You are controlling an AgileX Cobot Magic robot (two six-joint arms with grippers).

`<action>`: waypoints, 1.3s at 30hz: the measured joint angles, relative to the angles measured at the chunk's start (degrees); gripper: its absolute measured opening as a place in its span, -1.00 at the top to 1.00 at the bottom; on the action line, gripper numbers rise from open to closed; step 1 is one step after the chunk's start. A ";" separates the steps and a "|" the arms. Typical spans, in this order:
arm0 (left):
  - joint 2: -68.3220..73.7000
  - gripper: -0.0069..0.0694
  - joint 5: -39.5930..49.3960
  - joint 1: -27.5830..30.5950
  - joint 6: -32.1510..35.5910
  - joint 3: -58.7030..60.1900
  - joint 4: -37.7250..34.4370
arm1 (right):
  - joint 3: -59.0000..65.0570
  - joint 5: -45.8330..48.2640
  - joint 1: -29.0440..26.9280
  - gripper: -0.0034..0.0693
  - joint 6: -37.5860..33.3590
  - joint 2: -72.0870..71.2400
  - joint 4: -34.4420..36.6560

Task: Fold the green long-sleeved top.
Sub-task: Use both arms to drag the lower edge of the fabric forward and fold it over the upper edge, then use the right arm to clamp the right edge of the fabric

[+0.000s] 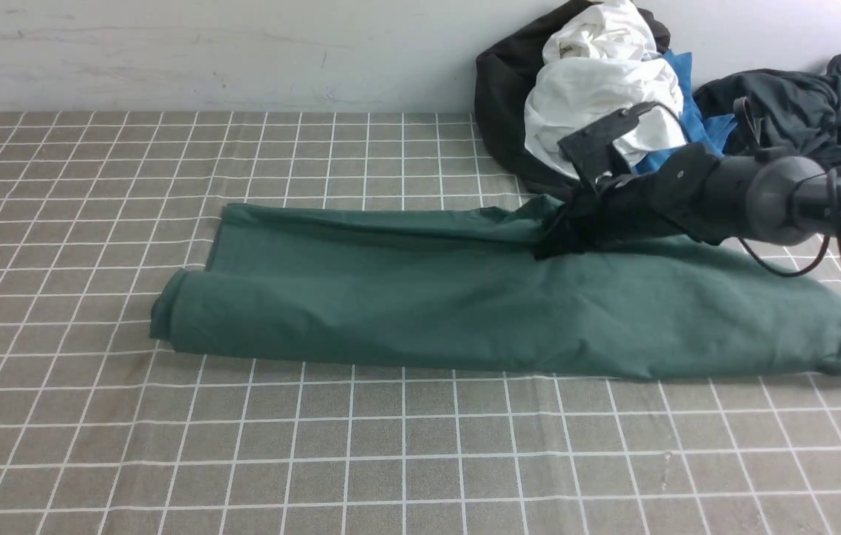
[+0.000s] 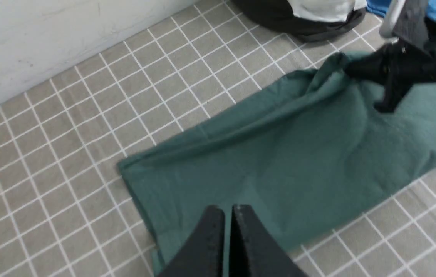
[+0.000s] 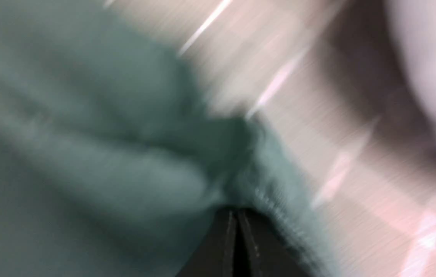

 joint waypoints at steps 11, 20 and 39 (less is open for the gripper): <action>-34.05 0.84 -6.72 0.00 -12.96 44.86 19.65 | -4.84 29.84 -4.79 0.57 22.12 -10.76 -19.96; -49.63 0.84 -22.83 0.00 -27.87 80.14 26.23 | -0.74 54.20 -13.95 -0.10 47.50 -13.03 -42.80; -51.21 0.84 -36.61 0.00 -28.62 84.53 22.43 | 9.04 42.21 -25.72 -0.19 53.38 -8.62 -34.15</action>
